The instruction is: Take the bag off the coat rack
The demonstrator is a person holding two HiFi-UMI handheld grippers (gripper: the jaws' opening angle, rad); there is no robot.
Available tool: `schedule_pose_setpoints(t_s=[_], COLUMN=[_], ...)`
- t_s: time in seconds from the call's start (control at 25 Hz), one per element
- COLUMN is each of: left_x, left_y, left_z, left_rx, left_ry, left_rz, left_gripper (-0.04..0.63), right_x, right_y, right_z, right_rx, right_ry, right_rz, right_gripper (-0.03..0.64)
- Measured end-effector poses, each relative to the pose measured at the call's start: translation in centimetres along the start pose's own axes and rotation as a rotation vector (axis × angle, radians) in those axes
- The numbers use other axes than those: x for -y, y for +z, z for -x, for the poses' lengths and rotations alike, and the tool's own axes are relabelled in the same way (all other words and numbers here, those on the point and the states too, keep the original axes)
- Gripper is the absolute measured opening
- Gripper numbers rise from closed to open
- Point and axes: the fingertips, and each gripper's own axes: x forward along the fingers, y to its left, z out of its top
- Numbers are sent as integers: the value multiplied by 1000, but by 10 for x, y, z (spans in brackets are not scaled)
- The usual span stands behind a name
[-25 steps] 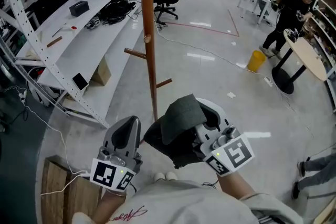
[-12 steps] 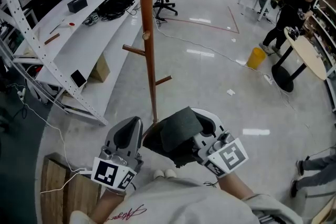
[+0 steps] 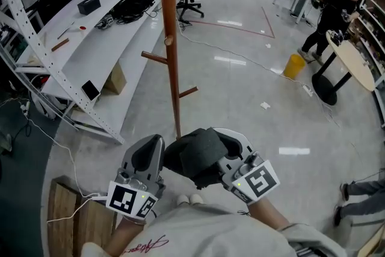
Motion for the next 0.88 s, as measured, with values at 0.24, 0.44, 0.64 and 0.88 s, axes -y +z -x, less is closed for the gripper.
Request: schedule_pose_setpoints(t_s=[0.24,0.44,0.64,0.88], left_x=[0,3,10,27], left_y=[2,2,5,1], left_z=[3,7,10,17], left_rx=[5,12,28,30], left_ry=[10,33,64,97], left_rz=[-5,-3,-8,-4], left_gripper=[20,20,20,20], right_x=[-5,-5,-8,-14], right_y=[-2,1,11,14], right_z=[1,3,9,23], right_rx=[-11,7,17,22], right_ry=[9,21,54,96], right_rz=[3,-11,3,-7], right_gripper=[35,35,35,35])
